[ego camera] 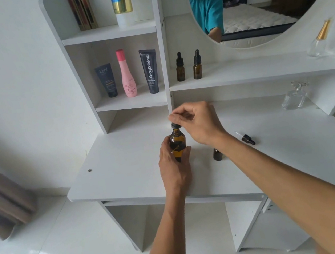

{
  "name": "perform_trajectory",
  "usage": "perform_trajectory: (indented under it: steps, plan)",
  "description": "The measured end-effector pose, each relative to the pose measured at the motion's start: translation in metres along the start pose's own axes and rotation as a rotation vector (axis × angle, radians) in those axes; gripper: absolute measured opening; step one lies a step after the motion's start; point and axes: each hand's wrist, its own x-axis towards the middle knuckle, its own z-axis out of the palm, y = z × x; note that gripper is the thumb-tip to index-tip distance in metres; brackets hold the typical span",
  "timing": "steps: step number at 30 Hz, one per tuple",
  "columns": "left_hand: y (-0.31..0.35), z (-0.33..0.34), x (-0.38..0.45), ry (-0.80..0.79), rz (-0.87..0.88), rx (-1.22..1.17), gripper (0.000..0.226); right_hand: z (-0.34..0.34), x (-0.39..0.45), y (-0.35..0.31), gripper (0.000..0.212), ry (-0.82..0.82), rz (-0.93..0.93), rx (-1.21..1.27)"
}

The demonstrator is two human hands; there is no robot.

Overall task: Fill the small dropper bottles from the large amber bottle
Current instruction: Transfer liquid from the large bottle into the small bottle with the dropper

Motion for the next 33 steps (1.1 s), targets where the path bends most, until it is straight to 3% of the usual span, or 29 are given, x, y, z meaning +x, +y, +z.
perform_trajectory:
  steps: [22, 33]
  plan:
    - [0.0034, -0.0019, -0.0025, 0.005, 0.006, -0.008, 0.048, 0.0046, -0.0074, 0.0108, 0.021, -0.025, 0.045, -0.086]
    - [0.0024, -0.0022, -0.0014, -0.007, -0.008, 0.035, 0.052, 0.0012, -0.0064, 0.0092, 0.040, -0.025, 0.059, -0.109]
